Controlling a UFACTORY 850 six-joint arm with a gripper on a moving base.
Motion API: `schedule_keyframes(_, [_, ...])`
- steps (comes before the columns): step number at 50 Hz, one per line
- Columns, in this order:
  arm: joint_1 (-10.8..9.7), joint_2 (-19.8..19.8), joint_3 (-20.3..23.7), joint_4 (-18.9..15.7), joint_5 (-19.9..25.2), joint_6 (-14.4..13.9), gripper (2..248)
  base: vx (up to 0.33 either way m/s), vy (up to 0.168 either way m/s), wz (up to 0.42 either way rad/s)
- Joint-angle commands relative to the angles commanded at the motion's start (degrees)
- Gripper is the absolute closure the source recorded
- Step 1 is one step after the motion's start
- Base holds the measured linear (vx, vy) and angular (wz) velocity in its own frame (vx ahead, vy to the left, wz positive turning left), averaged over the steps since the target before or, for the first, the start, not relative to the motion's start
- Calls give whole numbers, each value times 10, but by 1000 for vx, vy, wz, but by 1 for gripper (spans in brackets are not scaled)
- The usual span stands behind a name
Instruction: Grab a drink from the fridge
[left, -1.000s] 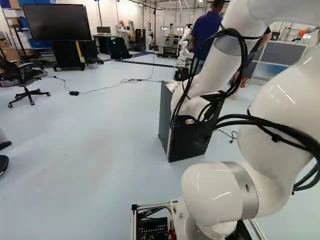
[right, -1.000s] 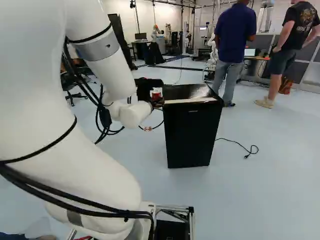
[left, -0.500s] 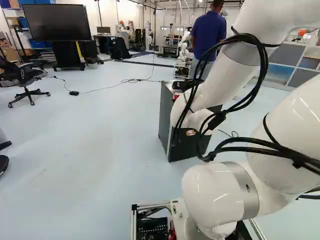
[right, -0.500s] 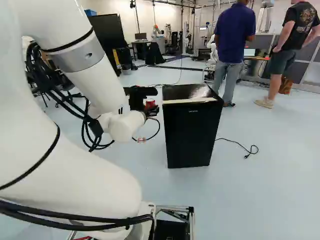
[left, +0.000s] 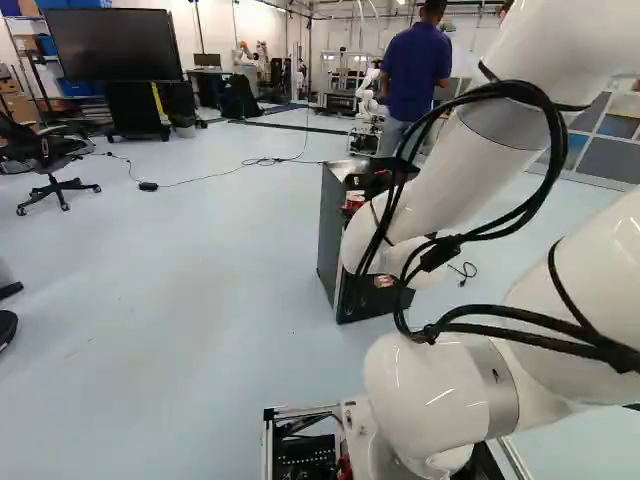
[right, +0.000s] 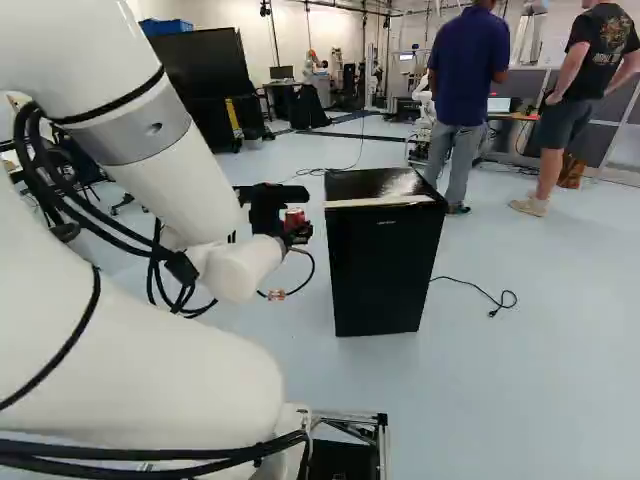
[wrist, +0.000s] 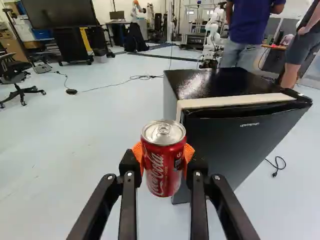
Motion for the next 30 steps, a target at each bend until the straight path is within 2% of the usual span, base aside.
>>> schedule_keyframes(30, [2, 6, 7, 0, -1, 0, 153, 0, 0, 0])
